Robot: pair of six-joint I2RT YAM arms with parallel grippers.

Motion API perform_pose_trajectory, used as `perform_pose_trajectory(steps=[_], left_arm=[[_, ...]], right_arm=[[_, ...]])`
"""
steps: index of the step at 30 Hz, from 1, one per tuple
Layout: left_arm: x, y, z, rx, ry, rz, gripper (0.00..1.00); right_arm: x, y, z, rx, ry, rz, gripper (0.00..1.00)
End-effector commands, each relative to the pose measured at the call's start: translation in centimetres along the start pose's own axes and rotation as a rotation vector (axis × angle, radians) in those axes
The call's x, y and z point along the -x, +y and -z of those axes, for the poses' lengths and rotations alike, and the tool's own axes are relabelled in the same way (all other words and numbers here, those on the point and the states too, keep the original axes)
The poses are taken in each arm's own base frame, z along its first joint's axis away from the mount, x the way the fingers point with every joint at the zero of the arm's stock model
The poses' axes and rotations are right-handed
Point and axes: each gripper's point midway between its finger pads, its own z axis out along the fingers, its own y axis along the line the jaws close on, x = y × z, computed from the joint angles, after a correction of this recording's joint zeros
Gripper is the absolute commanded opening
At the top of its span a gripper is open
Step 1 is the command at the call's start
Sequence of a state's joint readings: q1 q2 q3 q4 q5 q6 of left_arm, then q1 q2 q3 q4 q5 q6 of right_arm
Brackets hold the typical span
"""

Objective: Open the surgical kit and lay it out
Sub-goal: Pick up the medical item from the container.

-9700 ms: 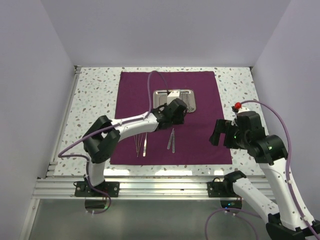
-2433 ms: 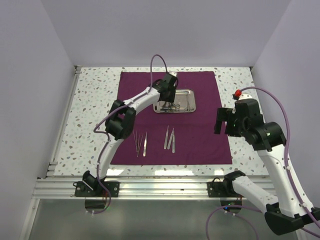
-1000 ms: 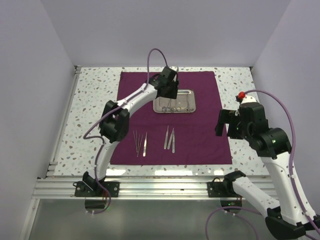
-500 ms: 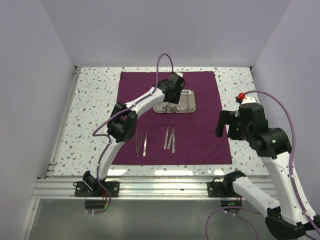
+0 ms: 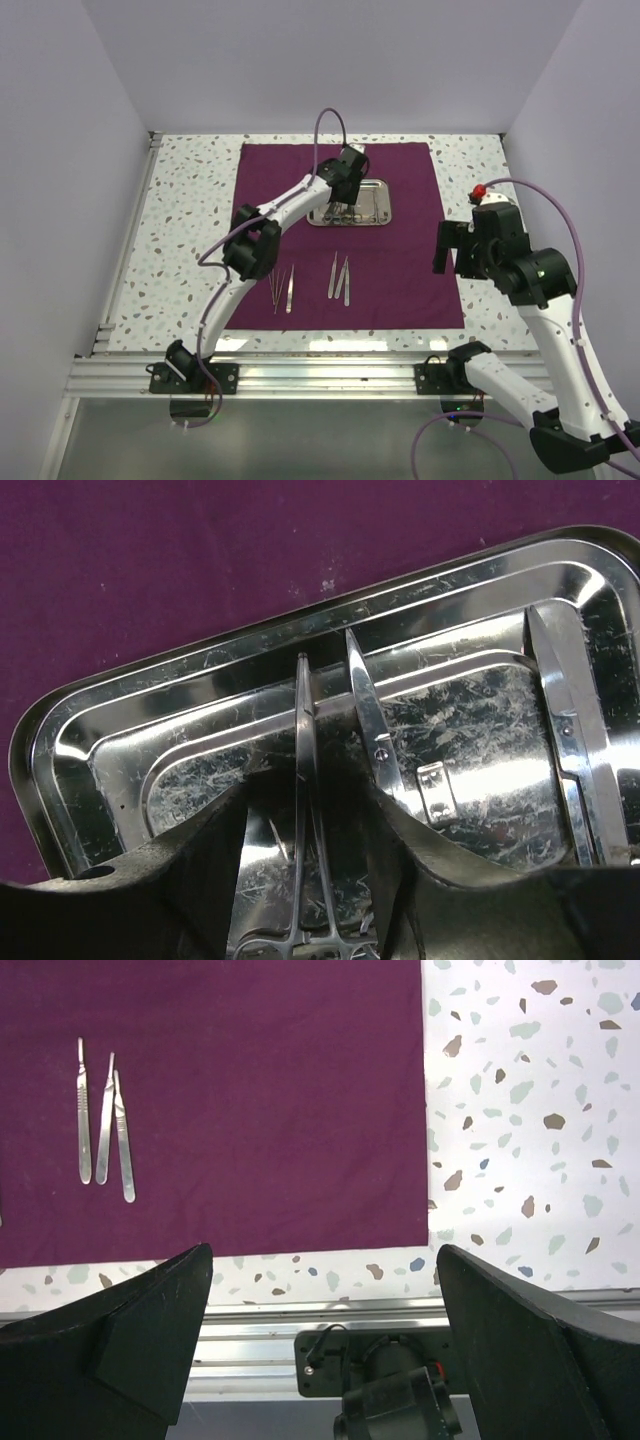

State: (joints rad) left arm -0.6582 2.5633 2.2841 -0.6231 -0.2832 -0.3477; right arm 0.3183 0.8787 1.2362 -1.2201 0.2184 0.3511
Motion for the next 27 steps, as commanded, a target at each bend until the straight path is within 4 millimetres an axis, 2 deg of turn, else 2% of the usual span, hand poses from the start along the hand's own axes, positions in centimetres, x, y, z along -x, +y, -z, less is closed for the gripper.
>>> perform_pose_trajectory(steps=[1, 5, 14, 19, 27], left_arm=[[0.2, 1.7, -1.6, 0.044, 0.002, 0.018, 0.52], [-0.3, 3.2, -2.8, 0.068, 0.023, 0.039, 0.47], [-1.3, 6.3, -4.4, 0.113, 0.060, 0.061, 0.45], [-2.0, 6.0, -5.0, 0.075, 0.086, 0.066, 0.37], [-4.4, 5.2, -5.6, 0.045, 0.156, 0.073, 0.26]], right_arm=[[1.2, -0.1, 0.1, -0.013, -0.024, 0.014, 0.98], [1.5, 0.1, -0.6, -0.016, -0.020, 0.017, 0.98], [2.1, 0.7, -2.0, -0.018, -0.003, 0.032, 0.98], [2.2, 0.9, -2.4, -0.014, 0.002, 0.040, 0.98], [2.2, 0.9, -2.4, -0.018, 0.003, 0.042, 0.98]])
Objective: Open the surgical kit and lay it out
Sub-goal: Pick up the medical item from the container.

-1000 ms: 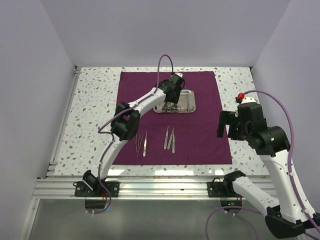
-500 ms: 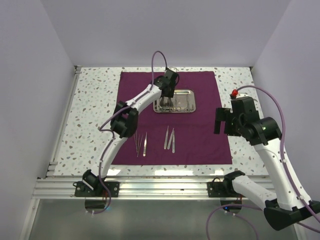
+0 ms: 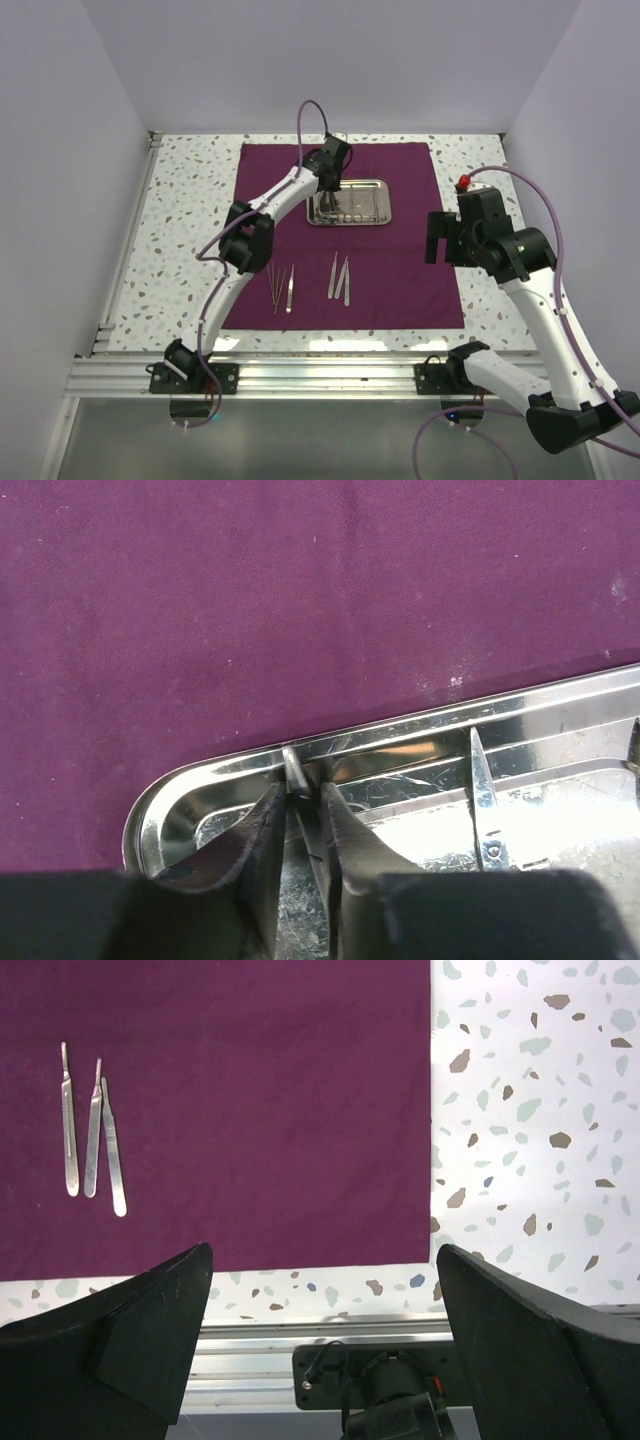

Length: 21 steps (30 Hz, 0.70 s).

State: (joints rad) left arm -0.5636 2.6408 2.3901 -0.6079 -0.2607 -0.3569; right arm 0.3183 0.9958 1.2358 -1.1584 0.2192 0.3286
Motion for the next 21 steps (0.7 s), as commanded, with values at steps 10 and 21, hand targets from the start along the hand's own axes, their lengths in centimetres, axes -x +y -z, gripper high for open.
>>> perform_pose_trajectory(steps=[10, 21], left_arm=[[-9.5, 0.5, -1.7, -0.004, 0.271, -0.089, 0.00], [1.9, -2.2, 4.3, -0.196, 0.013, 0.074, 0.00]], right_arm=[[1.1, 0.0, 0.7, 0.012, -0.058, -0.001, 0.98], [1.6, -0.1, 2.4, 0.040, -0.130, -0.033, 0.98]])
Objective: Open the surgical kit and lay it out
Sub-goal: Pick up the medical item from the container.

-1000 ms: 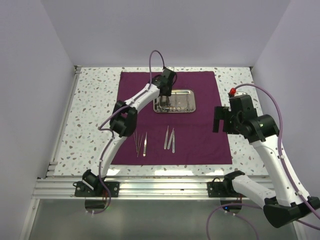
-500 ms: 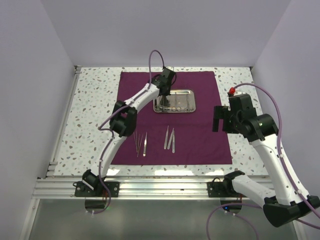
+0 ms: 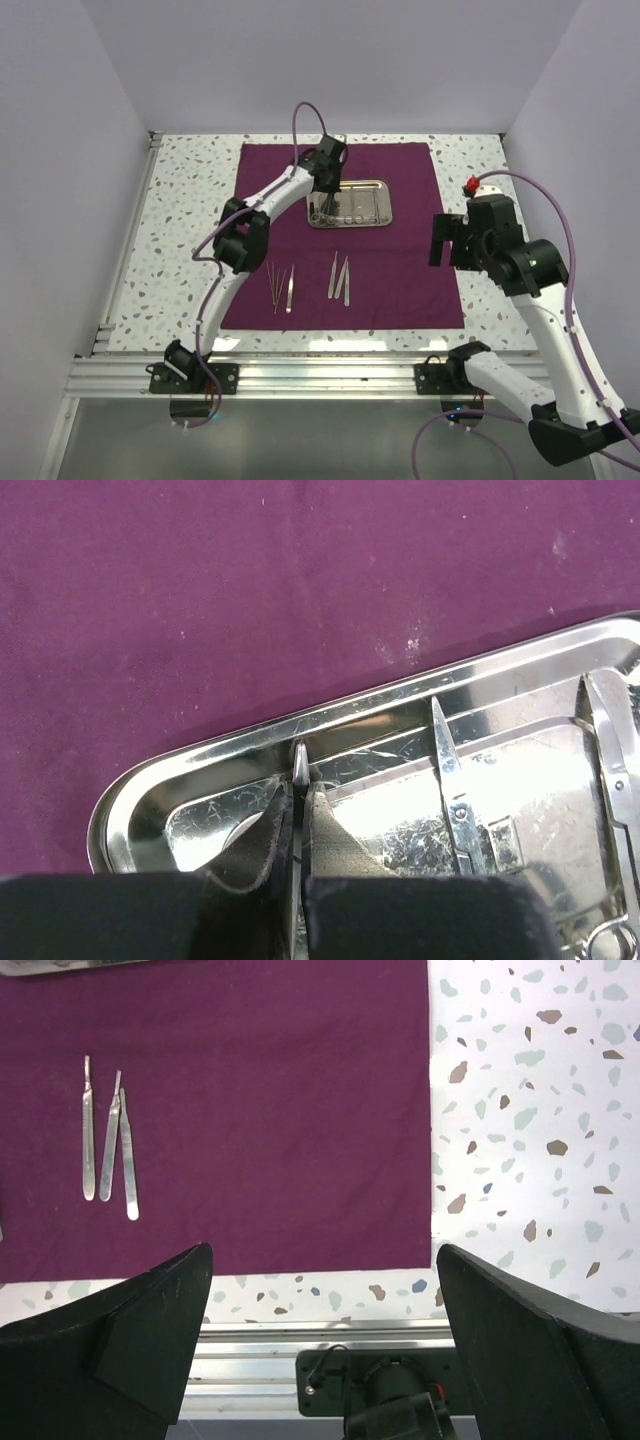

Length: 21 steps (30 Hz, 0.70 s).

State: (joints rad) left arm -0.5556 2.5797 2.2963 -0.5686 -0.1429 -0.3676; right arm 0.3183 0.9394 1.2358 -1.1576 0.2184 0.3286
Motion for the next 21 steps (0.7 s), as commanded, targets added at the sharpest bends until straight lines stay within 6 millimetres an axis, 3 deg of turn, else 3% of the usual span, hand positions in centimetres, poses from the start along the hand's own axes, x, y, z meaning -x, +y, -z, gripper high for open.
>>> perform_pose_trajectory(steps=[1, 5, 7, 8, 9, 10, 13, 17, 18, 20, 21], left_arm=[[2.9, -1.4, 3.7, -0.094, -0.033, 0.059, 0.00], [5.9, -2.2, 7.2, -0.122, -0.107, 0.102, 0.00], [5.6, -2.4, 7.9, -0.119, -0.109, 0.103, 0.00], [6.6, -2.4, 9.5, -0.116, -0.140, 0.112, 0.00], [5.9, -2.5, 9.6, -0.111, -0.135, 0.106, 0.00], [6.7, -2.6, 11.1, -0.116, -0.161, 0.109, 0.00], [6.4, -3.6, 13.0, -0.119, -0.169, 0.135, 0.00], [5.0, -5.6, 15.2, -0.065, -0.180, 0.188, 0.00], [3.2, -7.5, 15.6, -0.068, -0.166, 0.180, 0.00], [1.9, -8.7, 16.9, -0.023, -0.202, 0.235, 0.00], [0.4, -11.1, 17.9, -0.040, -0.206, 0.234, 0.00]], right_arm=[[1.6, 0.2, 1.2, 0.027, -0.085, -0.023, 0.98], [1.5, 0.3, 1.6, 0.043, -0.099, -0.029, 0.98], [1.6, 0.4, 1.8, 0.056, -0.111, -0.037, 0.98], [1.5, 0.5, 1.8, 0.061, -0.112, -0.037, 0.98], [1.5, 0.6, 1.9, 0.069, -0.113, -0.038, 0.98], [1.4, 0.6, 2.0, 0.074, -0.116, -0.040, 0.98], [1.3, 0.9, 2.2, 0.095, -0.122, -0.041, 0.98], [1.4, 1.0, 2.7, 0.105, -0.133, -0.048, 0.99], [1.4, 1.0, 2.9, 0.106, -0.133, -0.049, 0.99], [1.5, 0.9, 3.3, 0.103, -0.136, -0.049, 0.98], [1.4, 0.8, 3.5, 0.101, -0.130, -0.054, 0.98]])
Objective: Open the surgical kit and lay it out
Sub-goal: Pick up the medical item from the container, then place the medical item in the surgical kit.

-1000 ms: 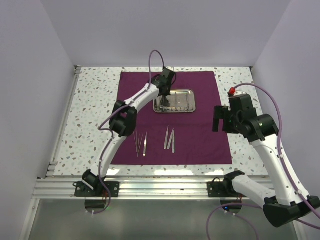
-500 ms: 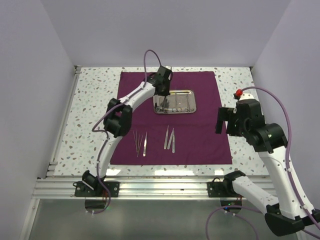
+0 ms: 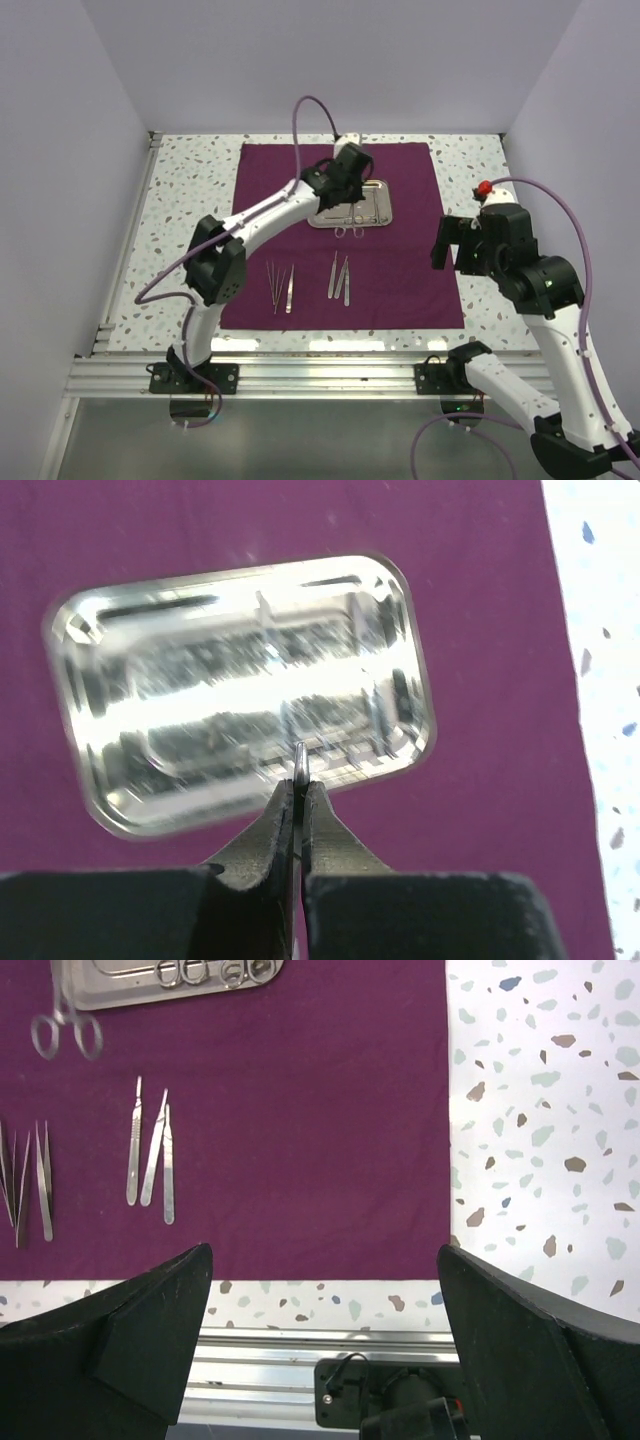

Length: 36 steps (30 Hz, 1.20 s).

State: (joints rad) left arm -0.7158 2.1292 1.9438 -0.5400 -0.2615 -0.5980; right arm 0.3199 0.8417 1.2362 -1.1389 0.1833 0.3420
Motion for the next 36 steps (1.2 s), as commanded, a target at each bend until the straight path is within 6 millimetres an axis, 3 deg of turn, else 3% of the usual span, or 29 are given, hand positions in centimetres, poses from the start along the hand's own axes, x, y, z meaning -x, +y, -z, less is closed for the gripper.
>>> perform_pose_trajectory(steps=[1, 2, 3, 4, 5, 6, 7, 8, 14, 17, 20, 21, 24, 27, 28, 30, 31, 32, 33, 34, 35, 36], left_arm=[[-2.5, -4.9, 3.9, 0.022, -0.082, 0.107, 0.00], [-3.3, -5.6, 4.0, 0.047, -0.097, 0.168, 0.00], [-5.4, -7.0, 4.8, 0.047, -0.066, 0.158, 0.00], [-7.1, -7.7, 4.2, 0.056, -0.040, 0.176, 0.00], [-7.3, -8.8, 4.5, 0.053, -0.042, 0.191, 0.00], [-9.4, -9.4, 5.0, 0.073, -0.007, 0.158, 0.00], [-11.1, -9.6, 4.1, 0.097, 0.013, 0.140, 0.00], [-11.6, -10.5, 4.6, 0.110, -0.011, 0.125, 0.00], [-17.2, -9.9, 3.2, 0.173, 0.060, 0.162, 0.00], [-18.3, -10.6, 2.6, 0.139, 0.069, 0.188, 0.00], [-18.5, -11.0, 2.7, 0.114, 0.073, 0.177, 0.26], [-18.0, -11.4, 2.8, 0.099, 0.063, 0.179, 0.38], [-15.2, -11.9, 4.0, 0.074, -0.002, 0.156, 0.54], [-11.5, -12.3, 6.0, 0.021, -0.051, 0.116, 0.55], [-9.5, -12.3, 7.8, -0.004, -0.079, 0.075, 0.55], [-6.8, -10.7, 9.6, 0.020, -0.125, 0.044, 0.54], [-3.9, -9.8, 12.4, 0.007, -0.175, 0.020, 0.54], [-2.9, -7.9, 12.9, 0.037, -0.201, -0.007, 0.54], [-1.9, -6.6, 13.9, 0.048, -0.223, -0.030, 0.54], [0.6, -4.9, 17.3, 0.037, -0.278, -0.028, 0.54], [0.3, -2.0, 17.1, 0.088, -0.278, -0.049, 0.54], [0.8, -0.3, 17.9, 0.095, -0.298, -0.056, 0.54]], right_arm=[[1.1, 0.6, 1.4, 0.032, -0.035, -0.021, 0.98], [1.6, 0.7, 1.9, 0.040, -0.049, -0.027, 0.98], [1.6, 0.8, 2.1, 0.043, -0.044, -0.029, 0.98], [2.2, 1.0, 2.7, 0.053, -0.060, -0.033, 0.98], [2.4, 1.1, 3.0, 0.056, -0.064, -0.035, 0.98], [2.6, 1.1, 3.2, 0.057, -0.063, -0.035, 0.98], [2.6, 1.2, 3.4, 0.058, -0.057, -0.033, 0.98], [3.0, 1.3, 3.9, 0.066, -0.070, -0.035, 0.99], [1.9, 1.7, 4.7, 0.101, -0.039, -0.029, 0.98], [1.3, 1.5, 5.0, 0.103, -0.030, -0.023, 0.98], [1.2, 1.7, 4.7, 0.107, -0.026, -0.025, 0.98], [1.4, 1.8, 4.6, 0.111, -0.028, -0.029, 0.98], [2.7, 2.4, 4.3, 0.123, -0.052, -0.034, 0.98], [4.8, 3.1, 4.2, 0.128, -0.094, -0.042, 0.98], [5.6, 3.5, 4.0, 0.135, -0.107, -0.046, 0.98], [7.1, 4.9, 2.7, 0.166, -0.115, -0.045, 0.98], [7.7, 5.5, 2.1, 0.178, -0.113, -0.051, 0.98], [8.3, 6.0, 1.6, 0.186, -0.114, -0.063, 0.98], [9.0, 7.2, -0.2, 0.200, -0.086, -0.076, 0.98], [10.2, 8.1, -0.4, 0.223, -0.099, -0.084, 0.98], [10.9, 8.8, -1.2, 0.234, -0.096, -0.089, 0.98], [12.1, 9.8, -1.7, 0.267, -0.114, -0.098, 0.98]])
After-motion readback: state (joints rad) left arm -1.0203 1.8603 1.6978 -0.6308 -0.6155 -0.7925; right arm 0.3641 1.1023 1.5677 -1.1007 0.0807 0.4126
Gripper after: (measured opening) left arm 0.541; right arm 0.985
